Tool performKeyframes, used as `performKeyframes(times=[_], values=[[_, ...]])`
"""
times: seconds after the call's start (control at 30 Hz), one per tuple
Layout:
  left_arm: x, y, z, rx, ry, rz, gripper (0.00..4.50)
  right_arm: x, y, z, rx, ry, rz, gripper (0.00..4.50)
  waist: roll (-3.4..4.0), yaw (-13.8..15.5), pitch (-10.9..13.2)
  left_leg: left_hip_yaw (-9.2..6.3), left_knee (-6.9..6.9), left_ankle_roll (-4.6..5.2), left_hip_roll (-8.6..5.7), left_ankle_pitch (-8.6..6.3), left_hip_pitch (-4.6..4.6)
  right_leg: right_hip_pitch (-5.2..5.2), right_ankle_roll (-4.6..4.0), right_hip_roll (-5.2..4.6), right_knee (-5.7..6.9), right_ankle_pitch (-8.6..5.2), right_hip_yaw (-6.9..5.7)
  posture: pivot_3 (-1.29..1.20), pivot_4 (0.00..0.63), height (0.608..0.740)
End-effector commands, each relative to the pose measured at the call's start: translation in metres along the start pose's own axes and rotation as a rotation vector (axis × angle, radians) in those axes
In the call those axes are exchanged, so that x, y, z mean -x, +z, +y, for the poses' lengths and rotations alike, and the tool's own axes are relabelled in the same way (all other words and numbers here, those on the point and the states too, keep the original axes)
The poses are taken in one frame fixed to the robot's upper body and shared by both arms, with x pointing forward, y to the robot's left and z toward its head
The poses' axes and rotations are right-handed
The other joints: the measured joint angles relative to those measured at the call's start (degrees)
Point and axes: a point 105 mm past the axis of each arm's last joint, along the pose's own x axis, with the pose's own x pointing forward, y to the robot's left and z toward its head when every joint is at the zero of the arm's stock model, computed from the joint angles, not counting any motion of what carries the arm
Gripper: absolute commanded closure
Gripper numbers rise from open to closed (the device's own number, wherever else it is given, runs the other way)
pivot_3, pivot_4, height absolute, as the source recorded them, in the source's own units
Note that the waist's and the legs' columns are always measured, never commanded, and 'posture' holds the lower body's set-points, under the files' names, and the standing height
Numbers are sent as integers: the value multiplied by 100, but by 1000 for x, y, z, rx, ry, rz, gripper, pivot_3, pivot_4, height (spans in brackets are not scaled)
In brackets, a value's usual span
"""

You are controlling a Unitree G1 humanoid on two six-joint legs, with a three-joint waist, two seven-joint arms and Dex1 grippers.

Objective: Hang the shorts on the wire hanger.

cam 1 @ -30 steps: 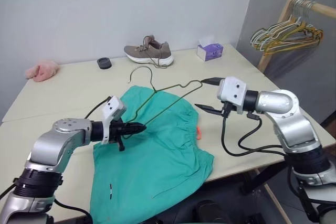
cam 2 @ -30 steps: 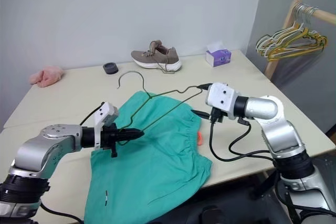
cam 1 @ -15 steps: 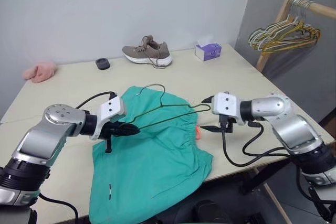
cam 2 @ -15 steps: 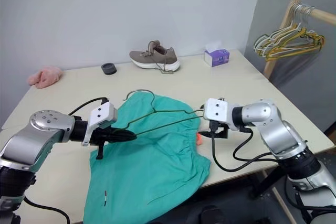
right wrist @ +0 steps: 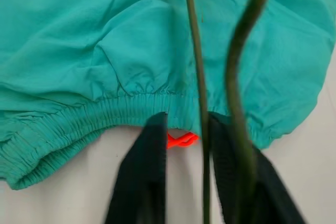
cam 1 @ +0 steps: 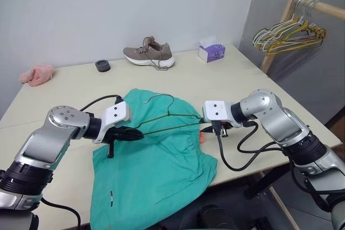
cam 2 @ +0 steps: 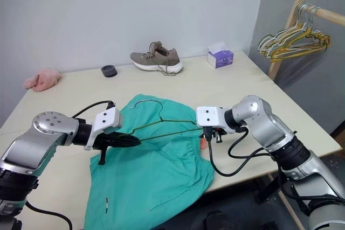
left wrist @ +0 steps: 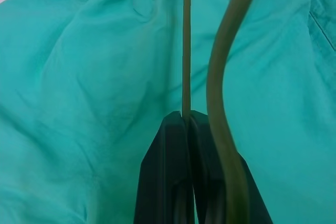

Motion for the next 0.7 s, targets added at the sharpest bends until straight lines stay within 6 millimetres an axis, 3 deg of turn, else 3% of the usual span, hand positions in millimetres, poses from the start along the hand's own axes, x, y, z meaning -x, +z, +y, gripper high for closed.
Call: performKeyframes(times=[0.03, 0.33, 0.57, 0.7], values=[[2, 8, 0, -50, 5, -7, 4500, -3, 10, -2, 22, 11, -1, 4469, 0, 0, 0, 0, 0, 0, 0, 0, 0, 0, 0, 0, 0, 0, 0, -250, 0, 740], [-3, 14, -6, -35, -33, -64, 4500, -1, 5, 1, 10, 22, 12, 4469, 0, -15, 0, 0, 0, 0, 0, 0, -1, -1, -2, 0, 0, 1, 1, -259, 0, 740], [-2, 23, 0, 7, 8, -174, 2599, 11, -3, 3, 4, 3, 24, 4500, -2, -19, -1, -2, 2, 0, 0, 0, -2, -1, -1, -1, 1, 1, -1, -262, 0, 740], [6, 24, 20, 27, 134, -231, 1383, 20, -12, 8, -22, 6, 42, 4500, -2, -18, -1, -2, 4, 0, 0, 0, -2, 0, -1, -1, 0, 1, -1, -271, 0, 740]])
